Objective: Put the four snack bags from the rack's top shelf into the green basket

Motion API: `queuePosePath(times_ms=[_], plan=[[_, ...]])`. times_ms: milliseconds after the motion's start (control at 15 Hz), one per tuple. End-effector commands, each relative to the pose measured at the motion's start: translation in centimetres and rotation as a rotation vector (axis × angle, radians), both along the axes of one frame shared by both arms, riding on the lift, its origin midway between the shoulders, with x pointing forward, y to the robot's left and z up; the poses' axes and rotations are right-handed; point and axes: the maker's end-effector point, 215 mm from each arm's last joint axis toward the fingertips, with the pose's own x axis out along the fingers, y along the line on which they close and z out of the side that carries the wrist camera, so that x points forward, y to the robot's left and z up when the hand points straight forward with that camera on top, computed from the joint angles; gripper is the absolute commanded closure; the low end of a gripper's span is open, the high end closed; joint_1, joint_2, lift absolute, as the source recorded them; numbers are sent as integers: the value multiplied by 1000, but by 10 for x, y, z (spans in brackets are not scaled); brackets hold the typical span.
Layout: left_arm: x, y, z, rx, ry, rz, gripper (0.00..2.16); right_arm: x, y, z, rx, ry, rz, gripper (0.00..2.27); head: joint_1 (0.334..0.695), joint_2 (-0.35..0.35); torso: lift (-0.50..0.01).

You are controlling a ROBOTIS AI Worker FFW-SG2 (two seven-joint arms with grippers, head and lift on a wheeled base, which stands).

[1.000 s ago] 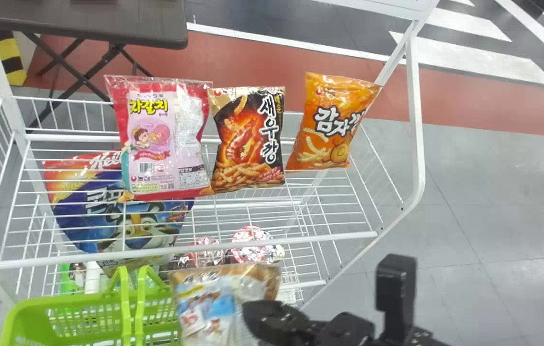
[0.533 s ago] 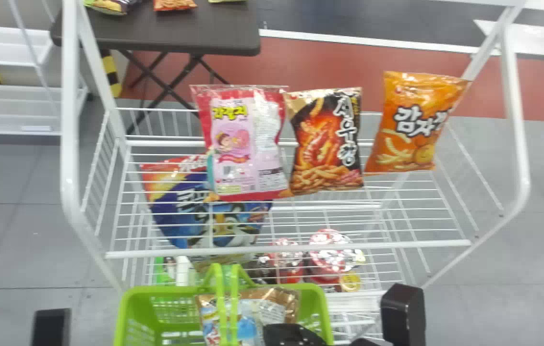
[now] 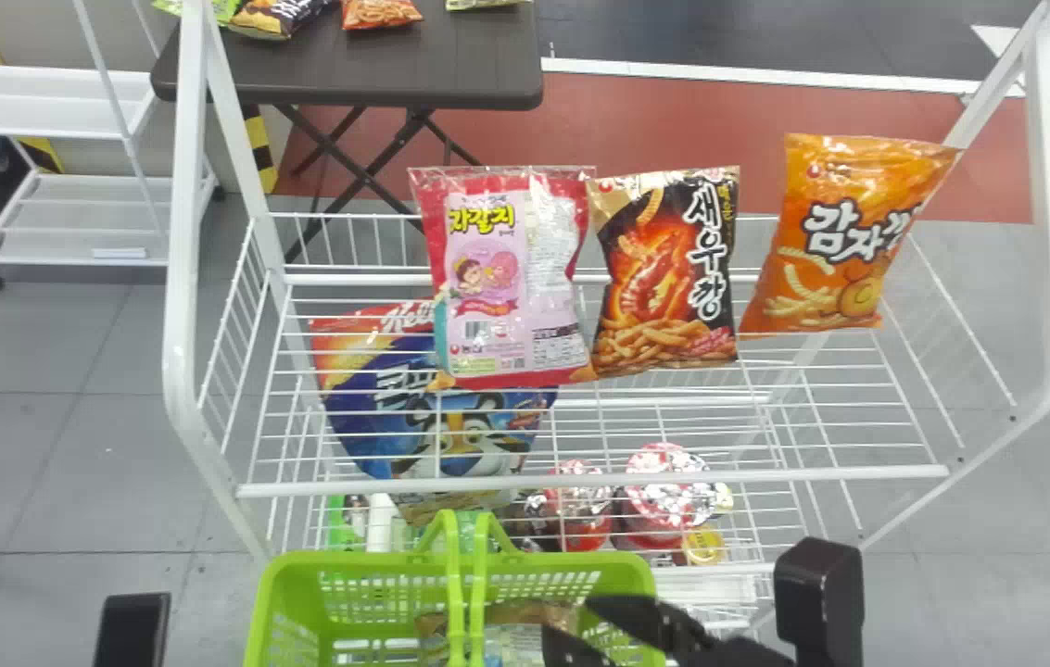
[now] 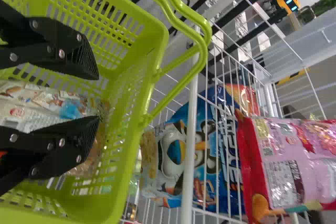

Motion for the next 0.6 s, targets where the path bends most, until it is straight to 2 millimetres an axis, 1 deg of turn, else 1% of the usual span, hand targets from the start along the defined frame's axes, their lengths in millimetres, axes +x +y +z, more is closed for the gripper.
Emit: queuePosePath(times_ms=[0,133,200,267,400,533], plan=[[-2,-5,0,-3,3,-8,2148,46,-8,38,4,-187,-77,70,695,-138,0],[-2,-10,0,0,-3,-17,2148,95,-12,59,9,-288,-183,90,695,-158,0],[-3,-10,-1,0,3,-18,2148,117,-10,67,-7,-337,-223,90,695,-164,0],[-2,-10,-2,-3,1,-19,2148,143,-4,77,-38,-402,-271,90,695,-171,0],[-3,-9,-4,-6,8,-22,2148,192,11,86,-82,-460,-325,90,695,-159,0],[-4,-9,-6,-10,12,-24,2148,228,34,99,-83,-485,-339,93,695,-120,0]])
